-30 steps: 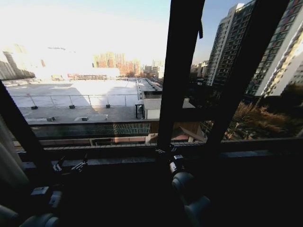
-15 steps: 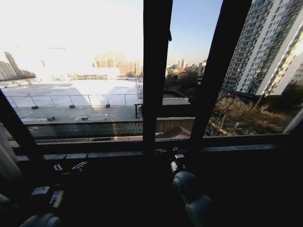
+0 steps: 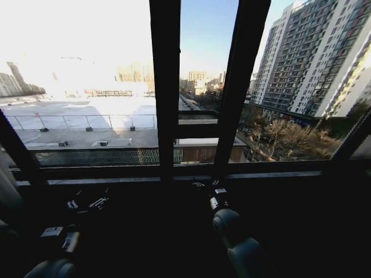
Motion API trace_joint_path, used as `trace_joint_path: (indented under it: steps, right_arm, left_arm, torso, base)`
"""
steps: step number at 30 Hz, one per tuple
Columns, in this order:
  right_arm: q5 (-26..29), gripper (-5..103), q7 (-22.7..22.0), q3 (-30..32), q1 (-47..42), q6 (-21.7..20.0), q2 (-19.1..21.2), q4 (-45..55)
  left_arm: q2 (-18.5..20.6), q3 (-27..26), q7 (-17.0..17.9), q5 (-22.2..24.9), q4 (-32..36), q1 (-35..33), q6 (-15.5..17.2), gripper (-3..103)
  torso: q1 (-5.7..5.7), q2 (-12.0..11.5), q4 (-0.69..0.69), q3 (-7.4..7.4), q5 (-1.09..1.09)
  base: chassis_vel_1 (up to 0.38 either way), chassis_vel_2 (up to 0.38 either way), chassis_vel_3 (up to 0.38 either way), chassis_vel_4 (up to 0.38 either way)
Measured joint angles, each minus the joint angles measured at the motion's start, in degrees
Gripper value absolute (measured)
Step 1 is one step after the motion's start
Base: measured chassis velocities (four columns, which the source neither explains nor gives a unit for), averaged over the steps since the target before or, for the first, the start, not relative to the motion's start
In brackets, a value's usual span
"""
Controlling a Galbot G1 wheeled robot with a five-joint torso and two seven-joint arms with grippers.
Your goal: Open the curtains by pulling them apart, changing their state from closed to fully open.
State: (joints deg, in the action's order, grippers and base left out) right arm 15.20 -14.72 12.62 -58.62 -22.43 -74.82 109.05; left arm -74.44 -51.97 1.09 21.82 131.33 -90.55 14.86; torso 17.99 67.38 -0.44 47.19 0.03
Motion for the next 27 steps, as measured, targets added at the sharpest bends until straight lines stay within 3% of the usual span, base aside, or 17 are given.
trace_joint_path:
  steps: [27]
  right_arm:
    - [-0.3, 100, -0.1, 1.16, -1.2, 0.22, 0.27, 1.16]
  left_arm:
    - [0.08, -0.18, -0.15, 0.21, 0.29, -0.28, -0.95, 100]
  torso:
    - [-0.01, 0.0, 0.0, 0.0, -0.01]
  base:
    - [-0.079, -0.404, 0.077, 0.403]
